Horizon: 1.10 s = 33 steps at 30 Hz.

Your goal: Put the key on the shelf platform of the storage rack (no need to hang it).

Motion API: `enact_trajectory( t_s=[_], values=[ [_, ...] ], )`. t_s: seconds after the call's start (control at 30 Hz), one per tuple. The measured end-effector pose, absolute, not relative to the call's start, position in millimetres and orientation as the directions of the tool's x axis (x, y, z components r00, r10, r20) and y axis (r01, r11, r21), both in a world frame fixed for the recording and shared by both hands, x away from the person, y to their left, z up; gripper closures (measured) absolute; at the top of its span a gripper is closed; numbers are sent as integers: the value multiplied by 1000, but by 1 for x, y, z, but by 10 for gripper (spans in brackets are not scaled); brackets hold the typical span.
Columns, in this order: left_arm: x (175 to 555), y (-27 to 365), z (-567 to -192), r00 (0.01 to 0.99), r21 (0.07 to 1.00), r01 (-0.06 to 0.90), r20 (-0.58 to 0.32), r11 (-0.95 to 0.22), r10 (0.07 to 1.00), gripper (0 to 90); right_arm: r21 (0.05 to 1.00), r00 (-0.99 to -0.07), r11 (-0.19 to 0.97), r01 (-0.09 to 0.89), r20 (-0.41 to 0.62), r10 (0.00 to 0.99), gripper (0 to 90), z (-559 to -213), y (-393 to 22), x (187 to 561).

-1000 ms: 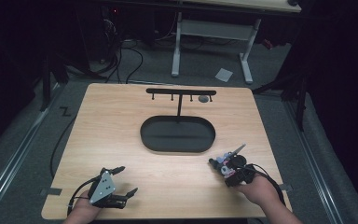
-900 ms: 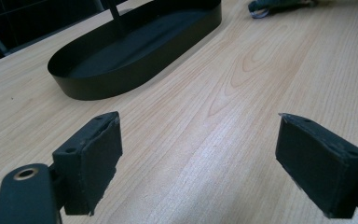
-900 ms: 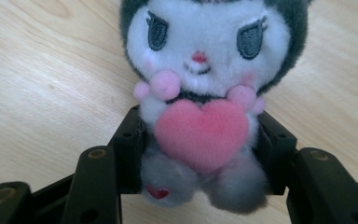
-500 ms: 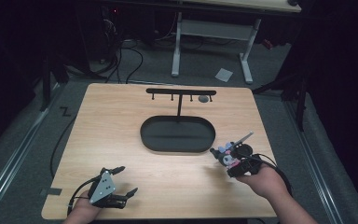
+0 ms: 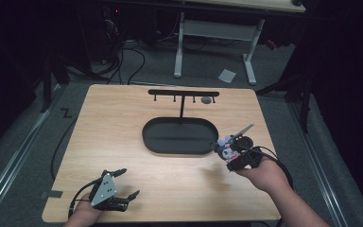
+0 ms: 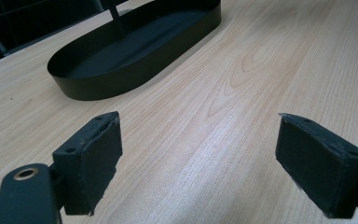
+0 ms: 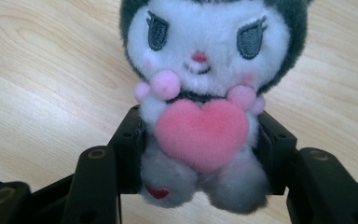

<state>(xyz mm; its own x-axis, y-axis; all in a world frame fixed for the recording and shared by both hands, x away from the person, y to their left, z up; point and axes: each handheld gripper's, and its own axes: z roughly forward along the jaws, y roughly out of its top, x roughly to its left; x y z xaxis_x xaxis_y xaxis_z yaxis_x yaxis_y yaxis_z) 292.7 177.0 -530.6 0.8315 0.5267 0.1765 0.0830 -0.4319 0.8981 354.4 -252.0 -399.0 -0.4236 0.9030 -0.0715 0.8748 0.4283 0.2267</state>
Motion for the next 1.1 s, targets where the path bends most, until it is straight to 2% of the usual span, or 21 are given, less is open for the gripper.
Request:
enact_trajectory(
  t_s=[0.33, 0.63, 1.1],
  values=[
    [293, 177, -531, 831, 899, 85, 174, -430, 528, 150, 243, -387, 387, 890, -48, 921, 466, -383, -246, 372],
    [293, 177, -531, 831, 899, 85, 174, -430, 528, 151, 289, -389, 386, 876, -51, 920, 466, -359, -238, 389],
    [293, 177, -531, 832, 898, 86, 173, -431, 527, 151, 305, -381, 380, 873, -62, 923, 465, -338, -230, 415]
  ],
)
